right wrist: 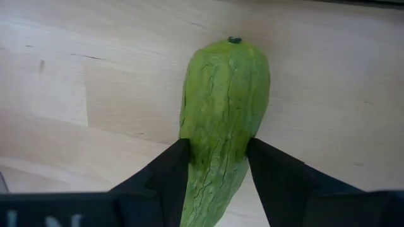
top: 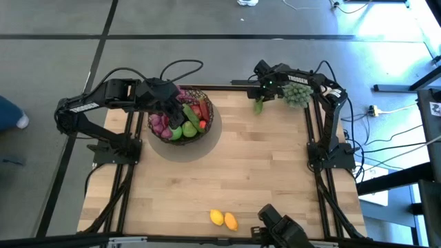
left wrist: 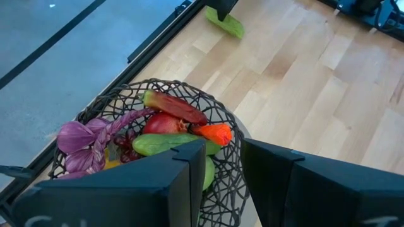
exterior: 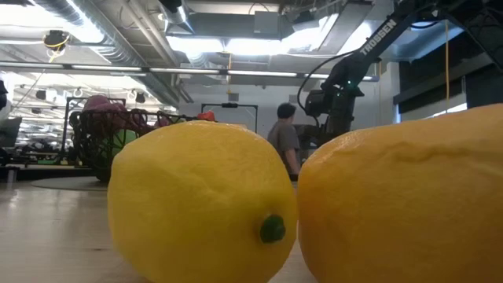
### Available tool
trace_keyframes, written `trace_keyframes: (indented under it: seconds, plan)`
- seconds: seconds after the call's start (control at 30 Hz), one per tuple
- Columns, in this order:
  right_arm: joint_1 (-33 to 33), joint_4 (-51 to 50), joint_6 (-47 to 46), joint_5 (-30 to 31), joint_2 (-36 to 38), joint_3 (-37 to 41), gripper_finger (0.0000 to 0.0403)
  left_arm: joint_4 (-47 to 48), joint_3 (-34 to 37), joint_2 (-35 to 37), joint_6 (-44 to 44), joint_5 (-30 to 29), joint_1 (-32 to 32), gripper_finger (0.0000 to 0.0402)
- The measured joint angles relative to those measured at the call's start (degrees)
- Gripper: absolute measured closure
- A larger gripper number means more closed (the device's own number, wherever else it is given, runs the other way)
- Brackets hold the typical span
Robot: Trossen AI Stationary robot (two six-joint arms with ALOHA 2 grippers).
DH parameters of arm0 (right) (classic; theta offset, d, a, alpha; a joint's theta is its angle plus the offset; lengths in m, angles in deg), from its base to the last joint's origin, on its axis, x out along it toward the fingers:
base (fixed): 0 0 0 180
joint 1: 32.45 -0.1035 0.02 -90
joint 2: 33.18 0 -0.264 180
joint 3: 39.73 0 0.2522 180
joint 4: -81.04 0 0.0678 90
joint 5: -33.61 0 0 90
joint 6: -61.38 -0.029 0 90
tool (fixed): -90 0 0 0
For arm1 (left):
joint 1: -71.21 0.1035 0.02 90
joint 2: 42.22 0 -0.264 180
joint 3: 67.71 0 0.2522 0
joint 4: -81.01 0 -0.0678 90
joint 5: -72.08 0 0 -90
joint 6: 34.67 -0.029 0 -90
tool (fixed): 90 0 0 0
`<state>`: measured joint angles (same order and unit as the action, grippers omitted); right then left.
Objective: Build produce basket
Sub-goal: Put the green cucumber into the black wire basket
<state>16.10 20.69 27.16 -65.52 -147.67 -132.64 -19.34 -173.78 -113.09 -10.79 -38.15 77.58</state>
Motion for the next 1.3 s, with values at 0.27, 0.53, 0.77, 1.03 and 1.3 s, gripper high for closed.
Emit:
trace_keyframes:
  seconds: [0.27, 0.53, 0.77, 1.03, 1.3]
  plan:
    - [-0.3, 0.2, 0.2, 0.9, 0.0, 0.1, 0.0305, 0.0, 0.0, 0.0, 0.0, 0.0, 0.0, 0.0311]
    - [-0.8, 0.6, 1.9, 1.7, 0.0, 0.1, 0.0374, 0.0, 0.0, 0.0, 0.0, 0.0, 0.0, 0.0311]
    - [-1.9, -0.7, 3.8, 2.2, 0.0, -1.2, 0.0372, 0.0, 0.0, 0.0, 0.0, 0.0, 0.0, 0.0311]
    - [-4.9, -5.6, 7.2, 1.7, -0.4, -9.1, 0.0378, 0.1, 0.0, 0.0, 0.0, 0.0, 0.0, 0.0311]
    - [-9.0, -11.9, 9.8, 2.1, -0.4, -18.9, 0.0380, 1.5, 0.0, 0.0, 0.0, 0.0, 0.0, 0.0311]
